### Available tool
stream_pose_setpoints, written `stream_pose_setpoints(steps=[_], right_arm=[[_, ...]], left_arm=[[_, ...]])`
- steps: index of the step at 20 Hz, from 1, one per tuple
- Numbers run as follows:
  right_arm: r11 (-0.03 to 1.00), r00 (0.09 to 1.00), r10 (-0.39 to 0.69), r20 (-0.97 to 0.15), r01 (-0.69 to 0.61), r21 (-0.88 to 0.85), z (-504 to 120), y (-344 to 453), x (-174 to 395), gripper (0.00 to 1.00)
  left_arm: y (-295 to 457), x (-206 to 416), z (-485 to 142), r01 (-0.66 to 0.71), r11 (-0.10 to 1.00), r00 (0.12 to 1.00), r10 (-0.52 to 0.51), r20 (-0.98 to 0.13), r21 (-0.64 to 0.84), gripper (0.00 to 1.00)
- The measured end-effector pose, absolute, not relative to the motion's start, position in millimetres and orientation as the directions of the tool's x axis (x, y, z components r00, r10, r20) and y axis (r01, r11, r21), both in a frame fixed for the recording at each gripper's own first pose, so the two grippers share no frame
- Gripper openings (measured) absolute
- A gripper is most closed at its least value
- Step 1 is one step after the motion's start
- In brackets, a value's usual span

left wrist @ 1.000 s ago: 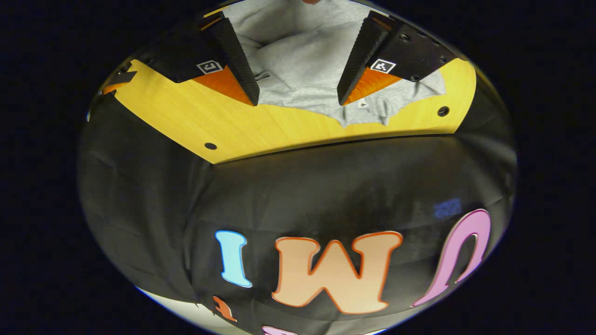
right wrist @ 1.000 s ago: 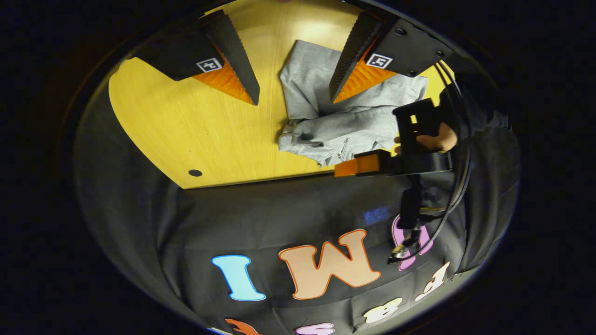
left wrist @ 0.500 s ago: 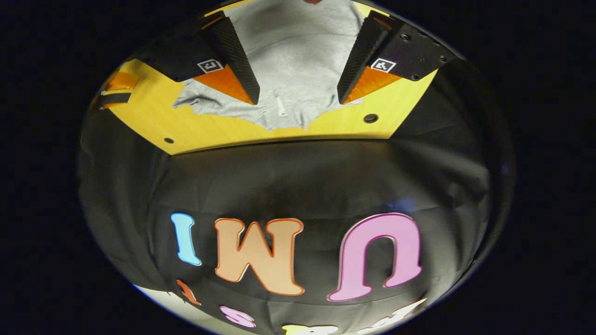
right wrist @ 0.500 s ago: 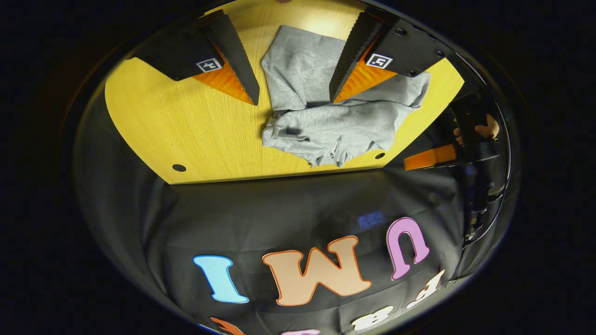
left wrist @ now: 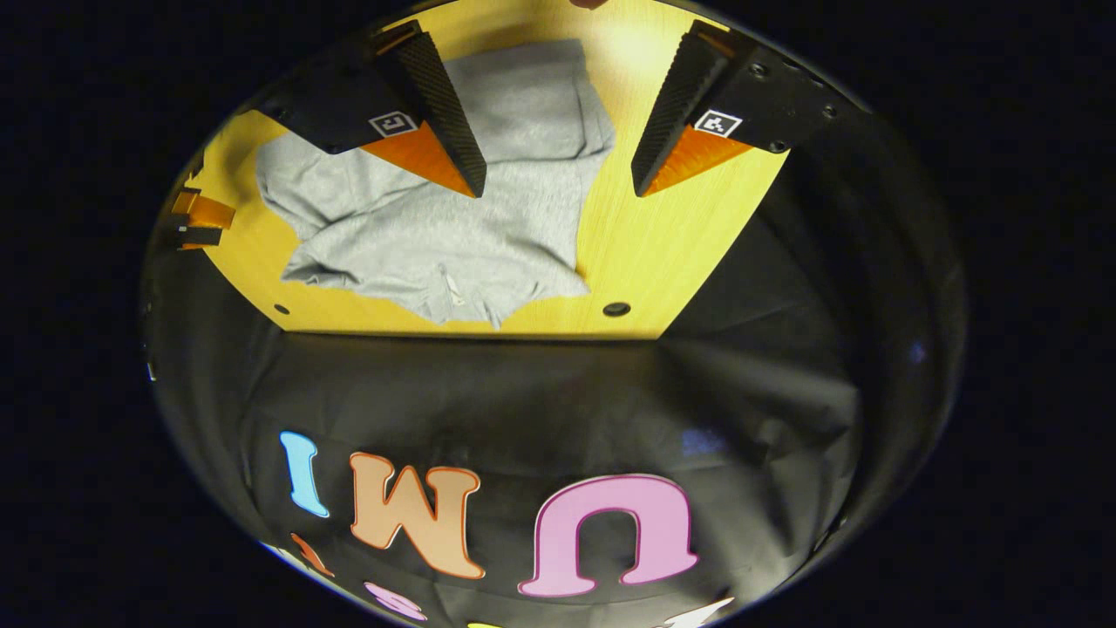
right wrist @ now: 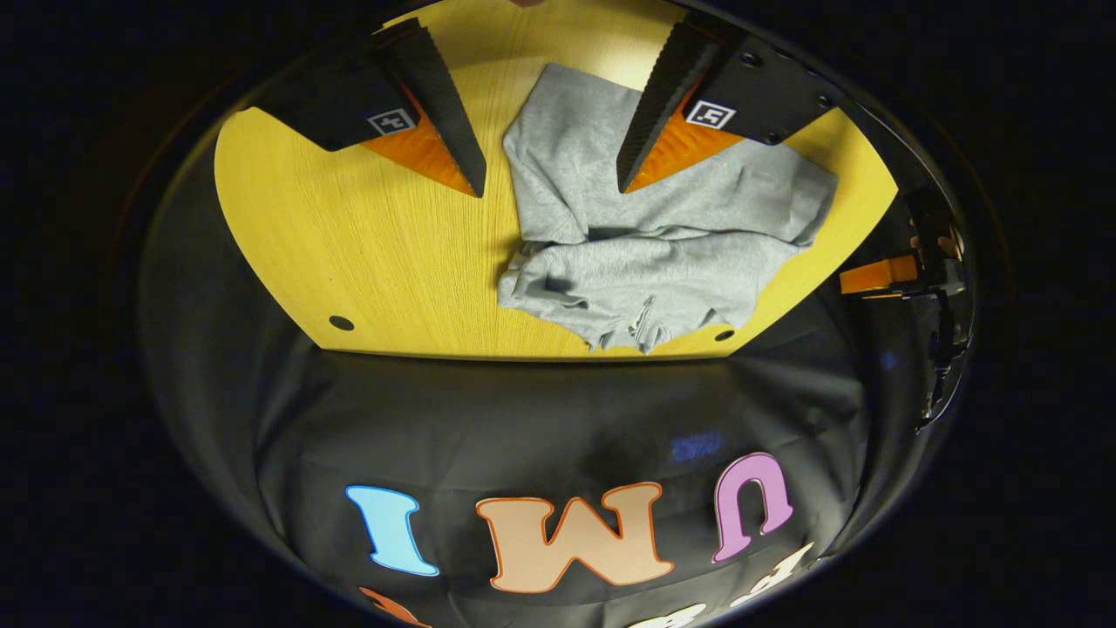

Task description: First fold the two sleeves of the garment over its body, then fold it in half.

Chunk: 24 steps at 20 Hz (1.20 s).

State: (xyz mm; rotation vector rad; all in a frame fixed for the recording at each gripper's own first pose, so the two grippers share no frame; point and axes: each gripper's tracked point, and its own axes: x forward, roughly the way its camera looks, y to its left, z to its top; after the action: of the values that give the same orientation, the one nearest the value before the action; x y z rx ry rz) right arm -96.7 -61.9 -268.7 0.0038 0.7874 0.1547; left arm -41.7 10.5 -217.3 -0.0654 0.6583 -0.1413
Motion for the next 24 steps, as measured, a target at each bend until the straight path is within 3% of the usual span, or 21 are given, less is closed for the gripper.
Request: stream_pose_setpoints(steps=[10, 11, 12, 14, 15, 16, 17, 19, 22, 23, 24], right_arm=[[0.990, 0.602, 0.095, -0.793, -0.144, 0.010, -319.5, -61.8, -133.5, 0.96], [0.990, 0.591, 0.086, -0.802, -0.141, 0.001, -325.0, -63.1, -136.3, 0.92], [0.990, 0.581, 0.074, -0.810, -0.139, -0.009, -330.4, -65.7, -139.6, 0.96], [0.991, 0.556, 0.055, -0.829, -0.133, -0.024, -341.5, -69.3, -146.0, 0.96], [0.991, 0.541, 0.051, -0.840, -0.131, -0.024, -346.4, -69.7, -149.5, 0.92], [0.991, 0.526, 0.051, -0.849, -0.130, -0.021, -350.3, -68.7, -152.4, 0.96], [0.991, 0.516, 0.051, -0.855, -0.129, -0.019, -353.6, -67.9, -153.4, 0.92], [0.991, 0.494, 0.056, -0.868, -0.133, -0.011, -360.3, -65.1, -154.9, 0.96], [0.994, 0.466, 0.072, -0.882, -0.112, 0.022, -364.1, -61.2, -156.0, 0.97], [0.994, 0.460, 0.071, -0.885, -0.110, 0.022, -366.0, -62.0, -155.3, 0.92], [0.992, 0.449, 0.081, -0.890, -0.120, 0.030, -367.8, -59.0, -155.2, 0.95]], left_arm=[[25.2, -105.7, -306.1, 0.083, 0.987, 0.623, -0.162, -0.765, -0.141, 0.99], [26.9, -107.3, -311.9, 0.076, 0.987, 0.614, -0.158, -0.773, -0.141, 0.99], [27.6, -109.3, -317.5, 0.065, 0.988, 0.605, -0.152, -0.782, -0.142, 0.99], [26.1, -113.1, -325.8, 0.053, 0.987, 0.586, -0.153, -0.796, -0.150, 0.99], [26.0, -114.5, -328.3, 0.048, 0.987, 0.578, -0.154, -0.802, -0.154, 0.99], [26.2, -114.3, -328.5, 0.047, 0.987, 0.580, -0.154, -0.800, -0.155, 0.98], [25.6, -111.4, -328.9, 0.053, 0.986, 0.589, -0.158, -0.793, -0.157, 0.98], [24.8, -111.2, -329.2, 0.071, 0.986, 0.589, -0.165, -0.791, -0.152, 0.97], [24.2, -111.3, -329.4, 0.079, 0.984, 0.591, -0.174, -0.788, -0.157, 0.96], [24.2, -111.5, -329.0, 0.075, 0.985, 0.592, -0.170, -0.788, -0.157, 0.93], [21.3, -111.1, -329.1, 0.076, 0.984, 0.594, -0.172, -0.786, -0.158, 0.93]])
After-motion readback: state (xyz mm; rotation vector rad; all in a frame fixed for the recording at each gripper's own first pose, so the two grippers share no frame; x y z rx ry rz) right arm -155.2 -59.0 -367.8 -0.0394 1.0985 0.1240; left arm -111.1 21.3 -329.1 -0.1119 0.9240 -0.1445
